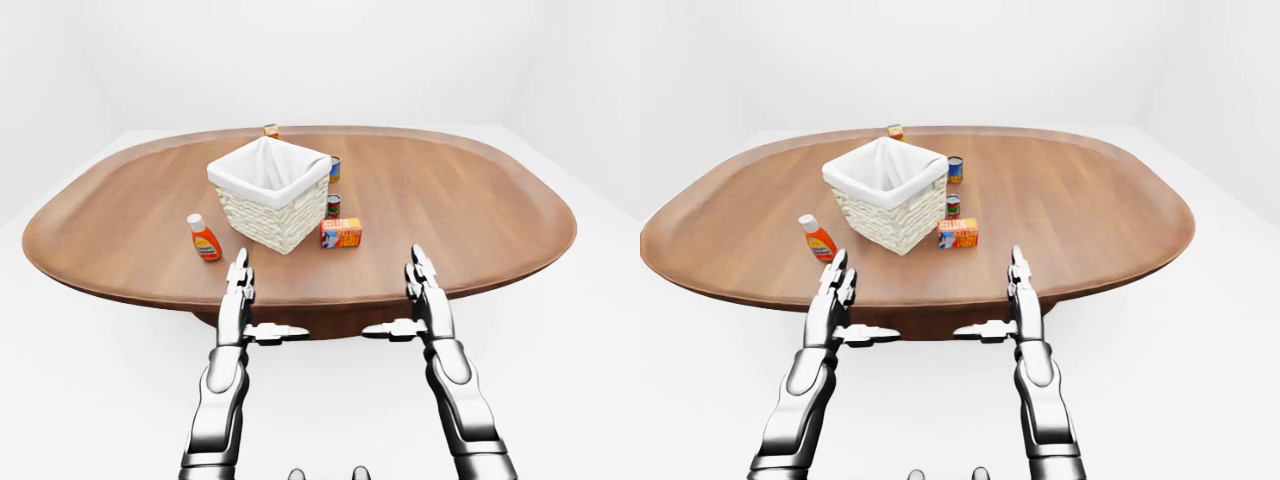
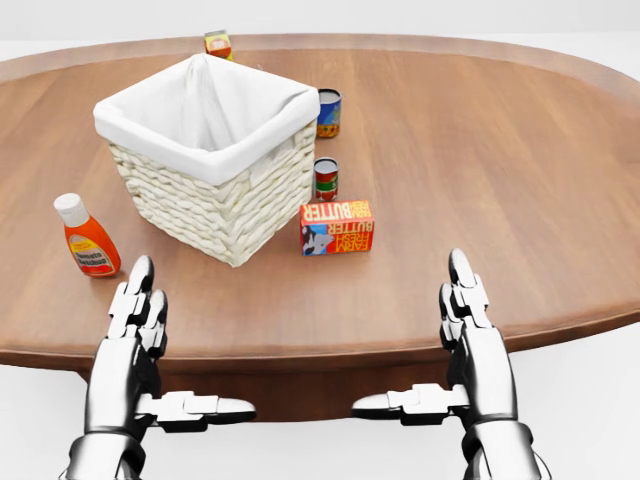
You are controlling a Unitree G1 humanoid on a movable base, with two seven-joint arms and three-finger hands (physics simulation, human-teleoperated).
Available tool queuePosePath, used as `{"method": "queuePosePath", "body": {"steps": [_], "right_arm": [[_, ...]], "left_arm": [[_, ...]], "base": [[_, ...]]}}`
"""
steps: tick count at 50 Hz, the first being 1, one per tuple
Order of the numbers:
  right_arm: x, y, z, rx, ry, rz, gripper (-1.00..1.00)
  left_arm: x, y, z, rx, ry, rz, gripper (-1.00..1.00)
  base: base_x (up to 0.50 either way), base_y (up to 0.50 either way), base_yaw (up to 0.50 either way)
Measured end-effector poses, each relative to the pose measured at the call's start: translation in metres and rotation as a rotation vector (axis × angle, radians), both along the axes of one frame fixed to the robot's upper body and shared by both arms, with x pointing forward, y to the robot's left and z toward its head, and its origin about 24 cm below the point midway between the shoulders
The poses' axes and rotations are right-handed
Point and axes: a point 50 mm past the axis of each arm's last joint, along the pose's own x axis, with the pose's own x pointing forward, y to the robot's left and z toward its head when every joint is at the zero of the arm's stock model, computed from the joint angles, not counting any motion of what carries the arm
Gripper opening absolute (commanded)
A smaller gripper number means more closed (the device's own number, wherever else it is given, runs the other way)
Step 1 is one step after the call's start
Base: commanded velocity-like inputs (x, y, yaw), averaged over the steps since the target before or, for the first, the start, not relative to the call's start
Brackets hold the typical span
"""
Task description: Pick up the butter and put it in the basket.
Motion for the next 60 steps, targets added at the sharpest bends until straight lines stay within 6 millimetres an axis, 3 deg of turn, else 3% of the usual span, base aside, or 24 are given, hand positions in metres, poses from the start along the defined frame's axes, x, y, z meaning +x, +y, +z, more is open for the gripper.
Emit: {"method": "queuePosePath", "body": {"steps": [24,47,60], "right_arm": [[-0.001,-0.011,0.010,-0.111,-0.065,-0.004,1.00],[-0.002,-0.019,0.021,-0.196,-0.128,-0.012,1.00],[0.002,-0.027,0.040,-0.205,-0.150,-0.042,1.00]], "left_arm": [[0.000,0.012,0.009,0.018,-0.024,0.011,1.00],[-0.001,0.016,0.017,0.035,-0.054,0.018,1.00],[0.001,0.017,0.020,0.045,-0.063,0.021,1.00]], "base": [[0.00,0.00,0.00],[0.02,0.50,0.00],[0.01,0.02,0.00]]}}
